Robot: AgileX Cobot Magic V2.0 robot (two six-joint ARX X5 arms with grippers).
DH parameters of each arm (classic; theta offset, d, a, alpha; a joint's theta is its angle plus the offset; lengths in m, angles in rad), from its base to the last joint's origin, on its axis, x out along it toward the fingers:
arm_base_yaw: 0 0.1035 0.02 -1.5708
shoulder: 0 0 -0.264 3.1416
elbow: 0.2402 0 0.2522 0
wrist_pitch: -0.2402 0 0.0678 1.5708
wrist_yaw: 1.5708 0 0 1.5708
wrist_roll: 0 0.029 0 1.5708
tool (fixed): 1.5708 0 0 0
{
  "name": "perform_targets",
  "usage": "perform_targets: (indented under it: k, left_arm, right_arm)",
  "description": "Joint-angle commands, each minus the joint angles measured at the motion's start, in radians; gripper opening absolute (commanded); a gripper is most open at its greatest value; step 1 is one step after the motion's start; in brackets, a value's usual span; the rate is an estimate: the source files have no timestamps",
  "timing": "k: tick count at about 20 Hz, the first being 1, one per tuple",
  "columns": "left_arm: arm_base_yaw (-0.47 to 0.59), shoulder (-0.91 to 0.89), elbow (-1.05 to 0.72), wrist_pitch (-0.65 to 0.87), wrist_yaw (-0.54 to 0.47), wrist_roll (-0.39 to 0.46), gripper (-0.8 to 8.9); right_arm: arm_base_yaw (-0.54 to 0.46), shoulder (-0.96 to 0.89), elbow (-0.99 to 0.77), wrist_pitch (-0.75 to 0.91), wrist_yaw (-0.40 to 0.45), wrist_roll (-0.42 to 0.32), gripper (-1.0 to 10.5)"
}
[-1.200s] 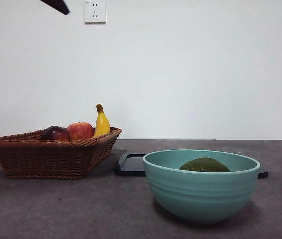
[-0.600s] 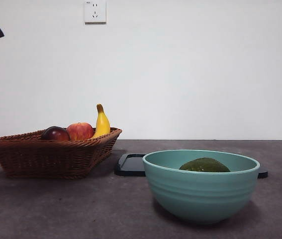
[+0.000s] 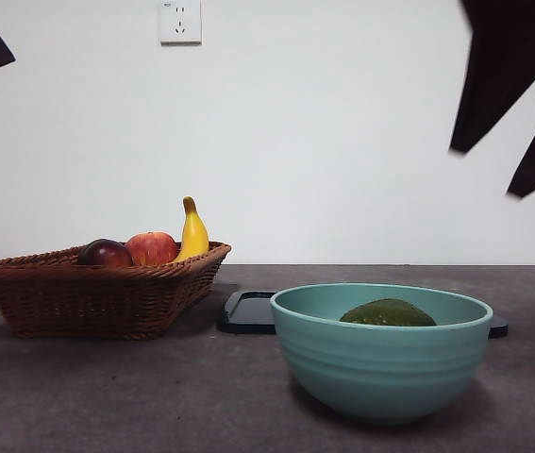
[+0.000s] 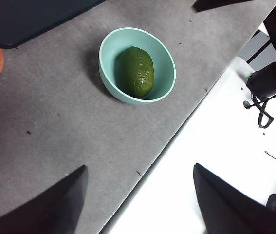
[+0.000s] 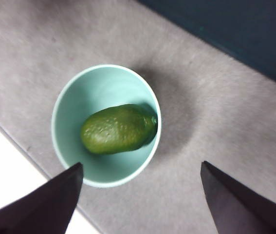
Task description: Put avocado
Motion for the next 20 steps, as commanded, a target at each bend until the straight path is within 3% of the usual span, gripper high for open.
perform_targets:
  k: [1,10,16,20]
  left_arm:
    - [-0.005,0.005,0.01,0.006,0.005,0.009,3.42]
    - [-0.005,0.005,0.01,0.006,0.005,0.009,3.42]
    - [-0.005,0.005,0.01,0.006,0.005,0.009,3.42]
    - [-0.005,0.005,0.01,0.006,0.005,0.009,3.42]
  right_arm:
    - [0.027,0.079,0.02,0.039,0.021,0.008,3.2]
    - [0.105,0.301,0.02,0.155,0.118,0.007,2.4]
    - [0.127,0.385,0.02,0.201,0.139,0.006,0.2]
    - [0.132,0.386,0.02,0.215,0.138,0.006,0.1]
